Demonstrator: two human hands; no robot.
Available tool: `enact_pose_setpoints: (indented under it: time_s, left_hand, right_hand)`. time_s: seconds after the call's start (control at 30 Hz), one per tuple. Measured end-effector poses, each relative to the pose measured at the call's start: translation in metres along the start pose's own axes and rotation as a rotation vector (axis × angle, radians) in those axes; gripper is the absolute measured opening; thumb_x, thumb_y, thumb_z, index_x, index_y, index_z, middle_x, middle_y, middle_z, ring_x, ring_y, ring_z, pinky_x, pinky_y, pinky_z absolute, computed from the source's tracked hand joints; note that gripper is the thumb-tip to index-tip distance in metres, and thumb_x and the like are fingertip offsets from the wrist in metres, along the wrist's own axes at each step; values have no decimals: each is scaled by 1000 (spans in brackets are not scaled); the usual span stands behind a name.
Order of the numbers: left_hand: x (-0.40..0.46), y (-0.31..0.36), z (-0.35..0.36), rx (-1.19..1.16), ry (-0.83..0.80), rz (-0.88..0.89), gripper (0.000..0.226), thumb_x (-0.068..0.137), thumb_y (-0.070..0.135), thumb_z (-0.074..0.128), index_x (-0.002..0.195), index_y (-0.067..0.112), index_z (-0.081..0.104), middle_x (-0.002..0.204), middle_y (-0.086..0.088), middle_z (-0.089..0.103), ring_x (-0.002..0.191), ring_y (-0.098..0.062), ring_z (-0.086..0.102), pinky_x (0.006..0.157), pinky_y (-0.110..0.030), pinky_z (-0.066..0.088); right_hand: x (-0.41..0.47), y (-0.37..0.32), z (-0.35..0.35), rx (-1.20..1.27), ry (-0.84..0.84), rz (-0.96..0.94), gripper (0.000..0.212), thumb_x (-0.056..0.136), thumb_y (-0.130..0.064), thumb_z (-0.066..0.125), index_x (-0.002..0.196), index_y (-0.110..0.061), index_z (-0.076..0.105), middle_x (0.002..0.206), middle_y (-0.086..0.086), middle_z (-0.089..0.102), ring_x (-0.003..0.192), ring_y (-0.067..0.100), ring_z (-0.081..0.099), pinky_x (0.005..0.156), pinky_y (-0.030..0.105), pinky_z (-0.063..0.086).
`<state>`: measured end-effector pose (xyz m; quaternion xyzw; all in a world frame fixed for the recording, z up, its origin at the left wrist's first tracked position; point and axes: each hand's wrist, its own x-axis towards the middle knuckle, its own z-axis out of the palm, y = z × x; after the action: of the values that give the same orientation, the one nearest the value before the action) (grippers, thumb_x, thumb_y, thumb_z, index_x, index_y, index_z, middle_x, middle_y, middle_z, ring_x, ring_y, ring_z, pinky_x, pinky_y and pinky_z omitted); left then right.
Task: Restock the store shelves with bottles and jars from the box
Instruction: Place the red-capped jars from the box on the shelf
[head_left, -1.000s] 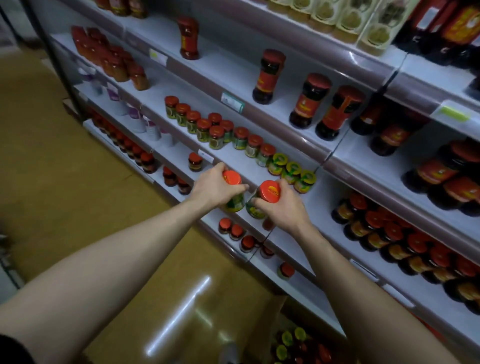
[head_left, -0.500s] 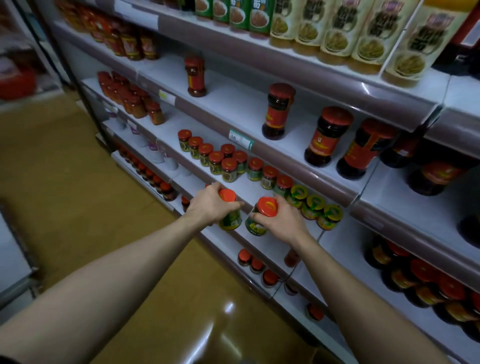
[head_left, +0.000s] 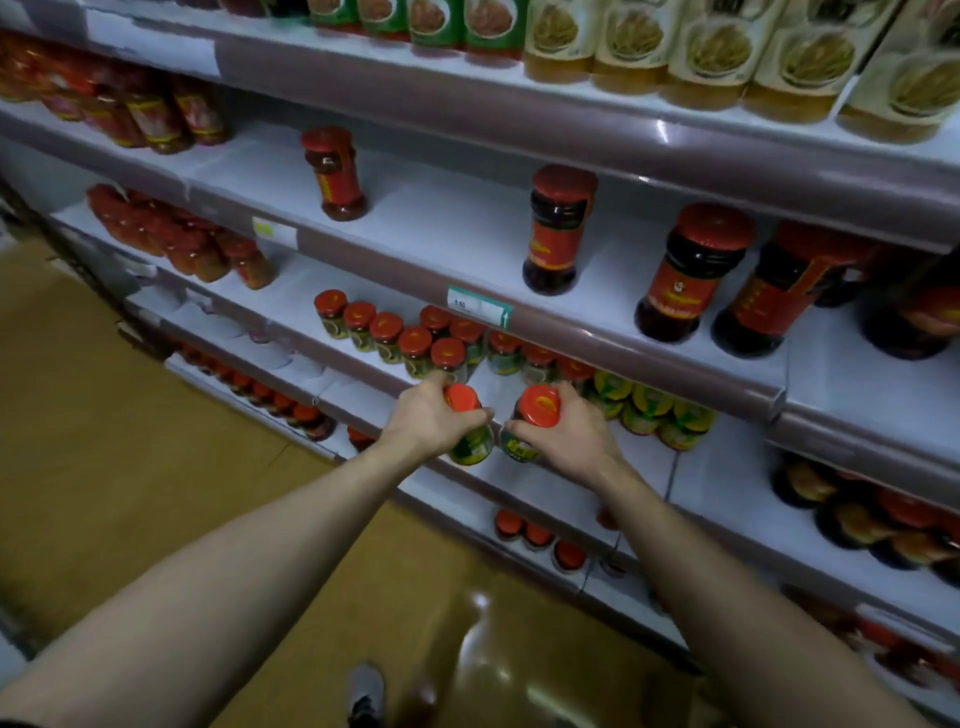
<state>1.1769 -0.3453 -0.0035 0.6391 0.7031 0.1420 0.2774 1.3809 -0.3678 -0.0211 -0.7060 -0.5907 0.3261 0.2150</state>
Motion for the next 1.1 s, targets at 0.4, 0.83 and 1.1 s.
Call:
enact_pose_setpoints:
  time_s: [0.4, 0.83, 1.1]
  left_hand:
    - [81, -26, 47, -31, -123, 198, 64, 75, 68, 76, 112, 22, 52, 104, -3, 66, 96, -28, 64, 83, -45, 58]
    - [171, 8, 126, -58, -68, 142, 67, 79, 54, 77, 132, 22, 49, 116, -11, 70, 105, -35, 68, 73, -30, 44]
    - [166, -16, 162, -126, -75, 70, 94, 75, 47, 80, 152, 27, 29, 139, -16, 37, 103, -46, 62, 85, -41, 51]
  right_hand:
    - [27, 20, 59, -28, 215, 237, 86, 72, -64, 83, 138, -20, 52, 131, 5, 63, 118, 28, 62, 94, 43, 55]
    - [130, 81, 71, -43, 235, 247, 95, 56, -73, 61, 142, -40, 38, 132, -2, 62, 120, 26, 61, 93, 38, 54]
    - [141, 114, 107, -45, 295, 227, 100, 70, -66, 77, 153, -31, 32, 147, 7, 49, 132, 34, 51, 106, 44, 49]
